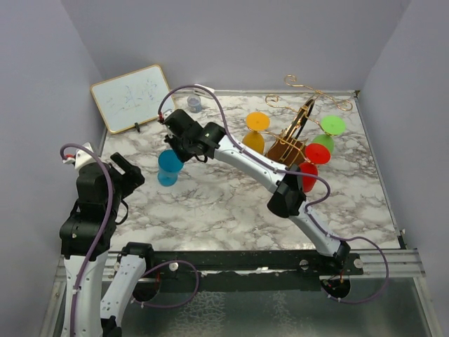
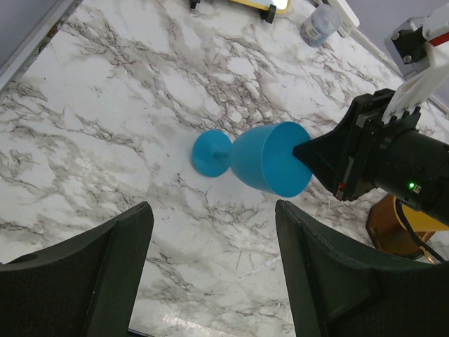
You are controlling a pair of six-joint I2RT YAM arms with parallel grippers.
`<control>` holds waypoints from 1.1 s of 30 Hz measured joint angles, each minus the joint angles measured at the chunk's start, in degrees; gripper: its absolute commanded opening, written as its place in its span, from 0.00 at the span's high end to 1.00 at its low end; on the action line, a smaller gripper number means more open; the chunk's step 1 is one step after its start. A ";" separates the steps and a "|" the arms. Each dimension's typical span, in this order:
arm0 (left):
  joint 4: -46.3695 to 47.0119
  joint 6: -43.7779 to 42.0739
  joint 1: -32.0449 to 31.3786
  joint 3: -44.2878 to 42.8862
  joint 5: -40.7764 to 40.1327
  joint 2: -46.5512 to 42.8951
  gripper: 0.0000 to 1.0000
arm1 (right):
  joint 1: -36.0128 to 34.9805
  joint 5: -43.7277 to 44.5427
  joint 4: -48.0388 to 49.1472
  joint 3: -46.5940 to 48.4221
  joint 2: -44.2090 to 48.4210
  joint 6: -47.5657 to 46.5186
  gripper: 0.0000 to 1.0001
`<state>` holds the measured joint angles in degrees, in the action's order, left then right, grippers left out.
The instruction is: Take the wine glass off the wine glass rack
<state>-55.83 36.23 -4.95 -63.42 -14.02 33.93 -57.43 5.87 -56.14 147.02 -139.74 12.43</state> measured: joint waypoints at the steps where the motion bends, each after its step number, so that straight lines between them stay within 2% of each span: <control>1: 0.00 -0.02 0.00 0.31 0.00 -0.04 0.27 | 0.09 0.35 0.39 0.00 0.00 0.00 0.73; 2: -0.02 -0.04 0.00 0.61 0.00 -0.11 0.27 | 0.13 0.55 0.57 0.00 -0.02 0.00 0.66; 5: -0.07 -0.17 0.00 1.01 0.00 -0.20 0.27 | 0.26 0.76 1.79 -0.33 0.00 0.39 0.59; 14: 0.07 -0.17 0.00 1.11 0.09 -0.42 0.27 | 0.52 0.81 5.05 -3.56 2.12 0.79 0.56; 19: 0.79 -0.04 0.00 1.97 1.01 -0.72 0.26 | 0.52 1.46 5.49 -5.88 9.44 0.83 0.54; 22: 1.81 0.04 0.00 2.40 2.27 -0.70 0.26 | 0.52 2.19 6.16 -6.78 16.96 0.83 0.42; 24: 2.93 0.02 -0.02 2.43 3.54 -0.61 0.26 | 0.55 2.23 7.13 -7.69 21.62 0.74 0.37; 28: 7.56 -0.20 -0.07 2.43 8.90 0.48 0.26 | 0.55 1.38 10.82 -14.01 33.53 -0.09 0.37; 31: 12.98 -0.02 -0.07 2.43 15.54 2.91 0.27 | 1.70 0.81 12.15 -16.63 39.26 0.31 0.45; 33: 16.59 0.24 -0.13 2.40 19.98 5.20 0.27 | 5.97 -2.40 12.13 -15.96 41.09 1.53 0.49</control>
<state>-39.24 36.47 -5.08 -61.01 5.96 39.13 -51.46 3.46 -44.01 131.07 -98.65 13.96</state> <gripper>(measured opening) 0.736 0.575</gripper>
